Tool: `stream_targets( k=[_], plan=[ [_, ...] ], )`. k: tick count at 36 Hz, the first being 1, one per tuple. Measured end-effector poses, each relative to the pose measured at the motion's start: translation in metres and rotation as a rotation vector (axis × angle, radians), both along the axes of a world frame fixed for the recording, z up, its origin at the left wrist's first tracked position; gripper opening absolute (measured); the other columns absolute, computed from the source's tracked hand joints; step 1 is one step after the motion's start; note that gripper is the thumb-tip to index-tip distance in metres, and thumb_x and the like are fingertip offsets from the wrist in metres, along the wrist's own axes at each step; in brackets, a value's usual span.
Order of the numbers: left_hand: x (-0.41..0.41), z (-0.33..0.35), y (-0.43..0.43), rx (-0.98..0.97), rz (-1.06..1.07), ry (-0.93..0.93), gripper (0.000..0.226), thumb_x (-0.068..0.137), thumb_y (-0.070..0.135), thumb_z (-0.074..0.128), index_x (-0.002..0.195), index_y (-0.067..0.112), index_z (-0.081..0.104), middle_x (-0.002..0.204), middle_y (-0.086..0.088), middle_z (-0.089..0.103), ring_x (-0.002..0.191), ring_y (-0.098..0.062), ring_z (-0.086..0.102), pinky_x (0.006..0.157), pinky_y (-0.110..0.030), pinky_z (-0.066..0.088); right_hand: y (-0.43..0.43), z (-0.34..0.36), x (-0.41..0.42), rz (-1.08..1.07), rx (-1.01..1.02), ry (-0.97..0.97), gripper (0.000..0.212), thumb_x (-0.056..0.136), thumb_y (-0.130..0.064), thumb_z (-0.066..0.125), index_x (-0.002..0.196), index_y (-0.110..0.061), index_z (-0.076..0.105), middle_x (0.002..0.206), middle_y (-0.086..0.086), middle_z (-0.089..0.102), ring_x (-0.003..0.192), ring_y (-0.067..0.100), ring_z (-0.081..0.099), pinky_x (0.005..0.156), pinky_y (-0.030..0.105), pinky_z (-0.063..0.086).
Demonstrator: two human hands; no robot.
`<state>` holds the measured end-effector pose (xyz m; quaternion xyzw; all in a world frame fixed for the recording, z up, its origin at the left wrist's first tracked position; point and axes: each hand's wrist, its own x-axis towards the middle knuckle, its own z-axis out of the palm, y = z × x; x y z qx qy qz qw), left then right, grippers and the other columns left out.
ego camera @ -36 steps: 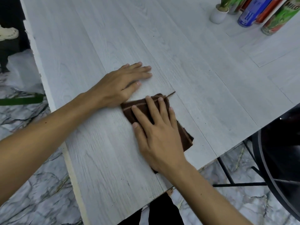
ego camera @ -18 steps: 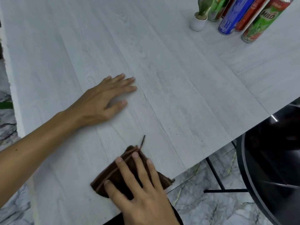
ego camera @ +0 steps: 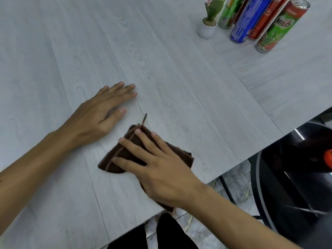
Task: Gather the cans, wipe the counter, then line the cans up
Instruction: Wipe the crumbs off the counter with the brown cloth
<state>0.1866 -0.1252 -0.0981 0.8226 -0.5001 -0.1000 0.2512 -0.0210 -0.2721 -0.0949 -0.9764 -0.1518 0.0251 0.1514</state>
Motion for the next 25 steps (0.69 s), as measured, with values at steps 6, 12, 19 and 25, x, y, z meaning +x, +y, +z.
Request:
stream_targets(
  k=[6, 12, 19, 25],
  plan=[
    [-0.002, 0.000, -0.003, 0.012, 0.016, -0.007, 0.051, 0.107, 0.037, 0.034, 0.158, 0.030, 0.035, 0.167, 0.016, 0.025, 0.156, -0.004, 0.013, 0.128, -0.043, 0.012, -0.034, 0.002, 0.021, -0.102, 0.032, -0.007, 0.055, 0.100, -0.015, 0.050, 0.153, -0.027, 0.044, 0.168, 0.004, 0.023, 0.156, 0.035, 0.006, 0.124, 0.055, 0.008],
    [-0.008, 0.002, -0.011, 0.050, -0.006, -0.021, 0.053, 0.107, 0.038, 0.034, 0.159, 0.029, 0.032, 0.168, 0.015, 0.022, 0.156, -0.004, 0.010, 0.129, -0.042, 0.010, -0.071, 0.006, 0.019, -0.286, 0.045, 0.017, 0.053, 0.100, -0.020, 0.037, 0.152, -0.027, 0.046, 0.167, 0.004, 0.026, 0.155, 0.035, 0.011, 0.123, 0.057, 0.012],
    [-0.019, 0.002, -0.022, 0.074, -0.032, -0.017, 0.054, 0.107, 0.040, 0.034, 0.160, 0.028, 0.031, 0.169, 0.014, 0.020, 0.157, -0.005, 0.007, 0.129, -0.044, 0.010, -0.095, 0.003, -0.013, -0.565, 0.073, -0.019, 0.049, 0.102, -0.021, 0.040, 0.150, -0.024, 0.050, 0.165, 0.007, 0.029, 0.154, 0.038, 0.015, 0.123, 0.056, 0.015],
    [-0.027, 0.003, -0.032, 0.079, -0.050, -0.013, 0.056, 0.106, 0.038, 0.036, 0.160, 0.027, 0.029, 0.169, 0.012, 0.019, 0.157, -0.005, 0.006, 0.129, -0.043, 0.009, -0.086, 0.003, -0.040, -0.613, 0.097, -0.024, 0.050, 0.100, -0.020, 0.041, 0.148, -0.023, 0.053, 0.164, 0.010, 0.032, 0.152, 0.042, 0.019, 0.121, 0.059, 0.021]
  ],
)
